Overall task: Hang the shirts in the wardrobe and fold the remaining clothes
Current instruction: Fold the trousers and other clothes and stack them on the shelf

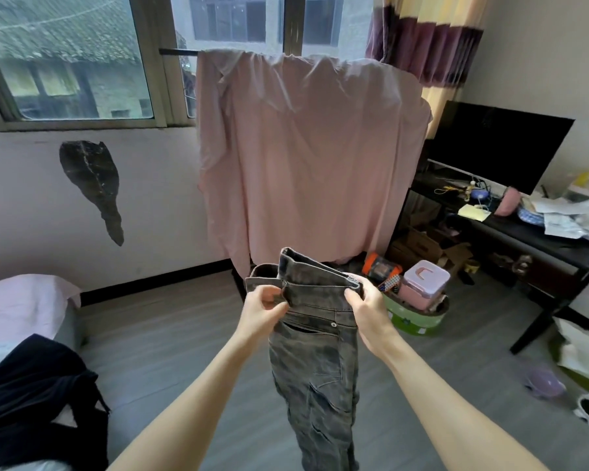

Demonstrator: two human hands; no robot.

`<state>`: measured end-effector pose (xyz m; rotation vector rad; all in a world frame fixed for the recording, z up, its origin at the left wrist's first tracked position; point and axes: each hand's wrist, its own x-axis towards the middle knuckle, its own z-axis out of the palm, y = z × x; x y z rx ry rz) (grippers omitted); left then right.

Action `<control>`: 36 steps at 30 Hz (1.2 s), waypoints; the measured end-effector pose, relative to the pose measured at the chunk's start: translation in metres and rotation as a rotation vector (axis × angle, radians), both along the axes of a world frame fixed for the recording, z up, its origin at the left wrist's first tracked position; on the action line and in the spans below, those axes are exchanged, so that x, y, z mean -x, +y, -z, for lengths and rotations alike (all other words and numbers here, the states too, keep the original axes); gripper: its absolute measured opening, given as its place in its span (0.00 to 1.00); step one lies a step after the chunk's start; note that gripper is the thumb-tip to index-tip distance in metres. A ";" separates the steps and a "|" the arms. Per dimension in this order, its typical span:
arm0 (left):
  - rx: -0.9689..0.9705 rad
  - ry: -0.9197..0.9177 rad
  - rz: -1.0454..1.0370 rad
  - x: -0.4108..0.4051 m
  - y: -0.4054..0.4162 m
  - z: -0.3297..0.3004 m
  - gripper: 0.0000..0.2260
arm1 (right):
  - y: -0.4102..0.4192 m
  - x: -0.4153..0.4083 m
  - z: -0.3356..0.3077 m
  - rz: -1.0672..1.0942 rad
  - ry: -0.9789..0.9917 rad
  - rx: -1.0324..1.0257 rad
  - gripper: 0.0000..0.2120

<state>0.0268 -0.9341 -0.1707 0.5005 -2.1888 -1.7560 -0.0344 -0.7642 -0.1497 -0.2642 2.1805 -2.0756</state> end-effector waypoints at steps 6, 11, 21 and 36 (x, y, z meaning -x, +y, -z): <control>-0.038 -0.054 -0.002 0.015 -0.046 -0.016 0.53 | 0.004 0.022 -0.034 -0.008 0.046 0.118 0.21; -0.205 -0.024 0.204 0.026 -0.059 -0.045 0.53 | 0.011 0.042 -0.062 -0.056 0.071 0.200 0.25; -0.309 0.183 0.133 0.028 -0.037 -0.056 0.12 | 0.018 0.056 -0.060 0.047 0.242 0.063 0.13; 0.010 0.298 -0.395 -0.081 -0.084 -0.064 0.15 | -0.138 0.021 -0.036 -0.042 0.220 0.087 0.10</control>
